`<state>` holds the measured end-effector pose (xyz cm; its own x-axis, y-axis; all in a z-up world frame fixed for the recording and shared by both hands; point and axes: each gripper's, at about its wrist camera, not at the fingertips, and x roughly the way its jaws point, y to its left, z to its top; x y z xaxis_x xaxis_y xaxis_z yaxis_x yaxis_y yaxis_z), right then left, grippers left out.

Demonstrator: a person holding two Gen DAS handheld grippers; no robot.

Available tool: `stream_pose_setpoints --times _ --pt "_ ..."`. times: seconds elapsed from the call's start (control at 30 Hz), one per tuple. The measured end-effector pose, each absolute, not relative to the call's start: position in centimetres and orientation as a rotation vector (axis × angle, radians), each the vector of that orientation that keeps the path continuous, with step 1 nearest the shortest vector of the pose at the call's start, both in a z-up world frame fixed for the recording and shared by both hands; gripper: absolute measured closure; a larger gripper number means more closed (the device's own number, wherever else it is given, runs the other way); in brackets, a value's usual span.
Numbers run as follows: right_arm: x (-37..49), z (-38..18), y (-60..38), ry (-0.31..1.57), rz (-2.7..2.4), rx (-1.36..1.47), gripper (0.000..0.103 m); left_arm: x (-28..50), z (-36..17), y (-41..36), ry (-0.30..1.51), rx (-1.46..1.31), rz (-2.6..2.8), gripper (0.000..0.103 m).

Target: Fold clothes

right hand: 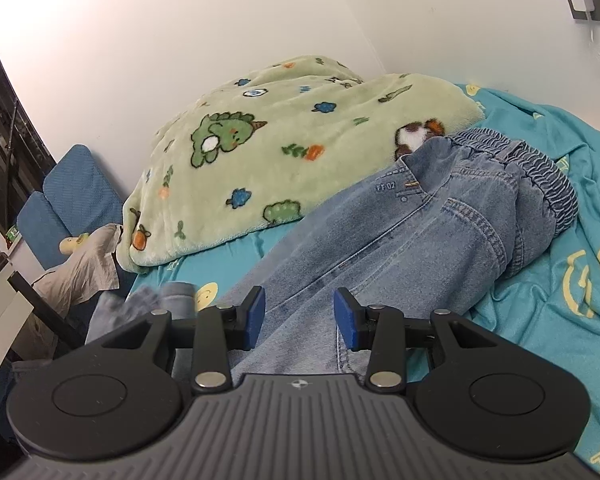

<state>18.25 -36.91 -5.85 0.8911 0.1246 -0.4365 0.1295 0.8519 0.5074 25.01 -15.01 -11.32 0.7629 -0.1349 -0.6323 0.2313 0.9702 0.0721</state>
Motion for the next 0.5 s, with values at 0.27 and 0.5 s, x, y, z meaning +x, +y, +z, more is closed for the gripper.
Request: stream_pose_setpoints --times 0.27,0.5 --pt "18.1 -5.8 -36.8 0.446 0.017 0.556 0.062 21.0 -9.6 -12.1 0.690 0.071 -0.216 0.046" --pt "19.3 -6.6 -35.6 0.420 0.070 0.553 0.061 17.8 -8.4 -7.1 0.709 0.030 -0.152 0.046"
